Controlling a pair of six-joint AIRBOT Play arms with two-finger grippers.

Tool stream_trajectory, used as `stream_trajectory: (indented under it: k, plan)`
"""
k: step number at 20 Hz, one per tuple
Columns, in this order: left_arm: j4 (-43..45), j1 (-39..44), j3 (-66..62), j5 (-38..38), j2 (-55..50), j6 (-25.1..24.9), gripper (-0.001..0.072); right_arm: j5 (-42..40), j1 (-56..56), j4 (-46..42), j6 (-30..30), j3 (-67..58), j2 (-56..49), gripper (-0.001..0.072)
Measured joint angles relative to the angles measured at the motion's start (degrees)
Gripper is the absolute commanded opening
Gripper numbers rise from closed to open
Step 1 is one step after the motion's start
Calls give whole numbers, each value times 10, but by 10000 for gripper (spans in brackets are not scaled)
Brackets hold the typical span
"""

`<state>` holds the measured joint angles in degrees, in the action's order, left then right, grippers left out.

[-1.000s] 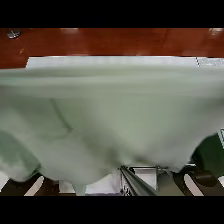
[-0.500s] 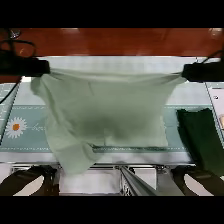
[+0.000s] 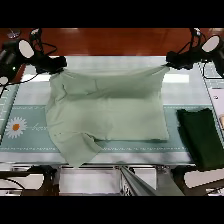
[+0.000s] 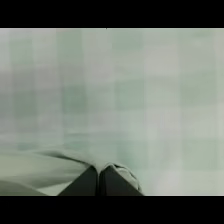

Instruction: Fold the shirts.

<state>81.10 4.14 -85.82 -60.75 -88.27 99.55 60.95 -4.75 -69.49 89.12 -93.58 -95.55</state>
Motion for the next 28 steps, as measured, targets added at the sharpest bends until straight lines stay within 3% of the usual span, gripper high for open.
stream_trajectory:
  k: [3, 5, 6, 7, 8, 12, 15, 17, 23, 28]
  plan:
    - [-24, -9, 13, -99, -8, -72, 22, 99, -16, 15, -48, 5, -14, 22]
    - [-30, -13, 52, -126, -12, -94, 25, 122, -18, 18, -66, 36, -18, 22]
    - [-33, -14, 73, -128, -15, -98, 83, 120, -16, 24, -71, 53, -21, 159]
    - [-36, -16, 92, -129, -18, -100, 325, 114, -14, 27, -74, 71, -25, 559]
    - [-37, -18, 104, -130, -21, -98, 717, 108, -11, 36, -75, 82, -28, 619]
    - [-37, -54, 114, -188, -10, -99, 703, 135, -33, 41, -74, 75, -14, 618]
    - [-31, -114, 169, -212, 54, -106, 702, 166, -94, 13, -69, 109, 56, 617]
    - [-46, -167, 254, -207, 116, -116, 702, 149, -139, 22, -62, 199, 133, 617]
    - [-137, -321, 544, -156, 301, -137, 702, 66, -170, 181, -114, 521, 358, 617]
    - [-215, -344, 629, -134, 359, -178, 702, 36, -140, 231, -129, 606, 412, 617]
